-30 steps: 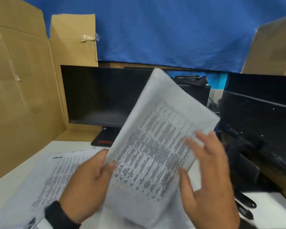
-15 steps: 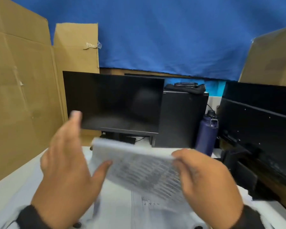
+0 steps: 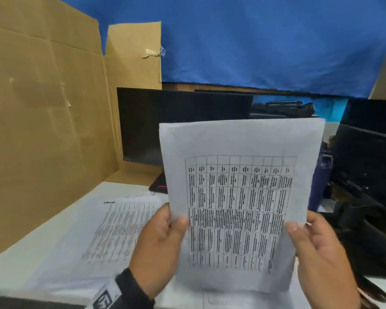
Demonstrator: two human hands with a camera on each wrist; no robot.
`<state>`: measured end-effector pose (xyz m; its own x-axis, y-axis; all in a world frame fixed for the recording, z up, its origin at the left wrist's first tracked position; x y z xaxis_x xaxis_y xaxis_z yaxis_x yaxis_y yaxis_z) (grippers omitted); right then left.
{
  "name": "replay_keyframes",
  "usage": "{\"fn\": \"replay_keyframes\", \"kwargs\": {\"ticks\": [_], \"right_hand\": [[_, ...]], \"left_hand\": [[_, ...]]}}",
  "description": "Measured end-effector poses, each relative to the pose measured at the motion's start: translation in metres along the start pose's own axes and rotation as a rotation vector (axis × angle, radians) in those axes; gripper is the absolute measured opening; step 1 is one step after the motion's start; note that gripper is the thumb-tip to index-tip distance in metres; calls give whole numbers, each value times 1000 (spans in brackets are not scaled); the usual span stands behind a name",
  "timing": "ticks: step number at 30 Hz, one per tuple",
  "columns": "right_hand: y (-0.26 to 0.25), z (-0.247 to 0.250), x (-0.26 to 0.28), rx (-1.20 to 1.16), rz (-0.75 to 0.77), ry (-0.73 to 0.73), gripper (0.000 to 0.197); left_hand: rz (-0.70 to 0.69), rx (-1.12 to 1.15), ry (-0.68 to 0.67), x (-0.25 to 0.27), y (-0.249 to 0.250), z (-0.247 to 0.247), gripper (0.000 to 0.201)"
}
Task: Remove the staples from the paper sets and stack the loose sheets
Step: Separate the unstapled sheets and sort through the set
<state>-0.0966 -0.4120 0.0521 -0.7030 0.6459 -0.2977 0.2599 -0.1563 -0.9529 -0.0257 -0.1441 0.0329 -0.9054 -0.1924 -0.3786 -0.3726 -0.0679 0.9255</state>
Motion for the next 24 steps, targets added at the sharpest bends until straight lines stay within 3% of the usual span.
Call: {"fn": "replay_keyframes", "kwargs": {"ticks": [2,5,7,10,12,14,16,24], "right_hand": [[13,-5,-1,13,-11,-16,26],[38,-11,3,107,-30,-30,32],[45,-14,8,60,-64,-27,26],[48,-17,11,33,-66,-24,38],[50,-19,12,42,-64,-30,24],[58,-21,13,78,-80,-63,34],[64,-24,14,98,-101,-83,32],[75,-22,7,80,-107,-62,27]], "left_hand": [[6,-32,11,3,-10,-4,25],[141,14,-84,16,-33,-18,33],[211,22,-117,22,-48,-23,39],[213,-17,-104,21,-58,-21,33],[229,-47,-87,20,-65,-19,33],[266,-51,-73,22,-71,-18,31],[306,-21,-78,25,-78,-19,38],[297,-23,-30,30,-76,-18,30]]}}
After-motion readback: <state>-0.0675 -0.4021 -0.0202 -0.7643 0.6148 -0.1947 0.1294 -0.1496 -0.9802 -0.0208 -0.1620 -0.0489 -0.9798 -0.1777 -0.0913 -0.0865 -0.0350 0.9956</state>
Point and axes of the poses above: each hand's wrist, its own x-axis away from the middle knuckle, its own z-axis out of the back of the hand, y = z × x, the point moved 8 cm from there along -x, towards the middle knuckle, and after that the axes turned 14 degrees about y, right-handed, at the moved point
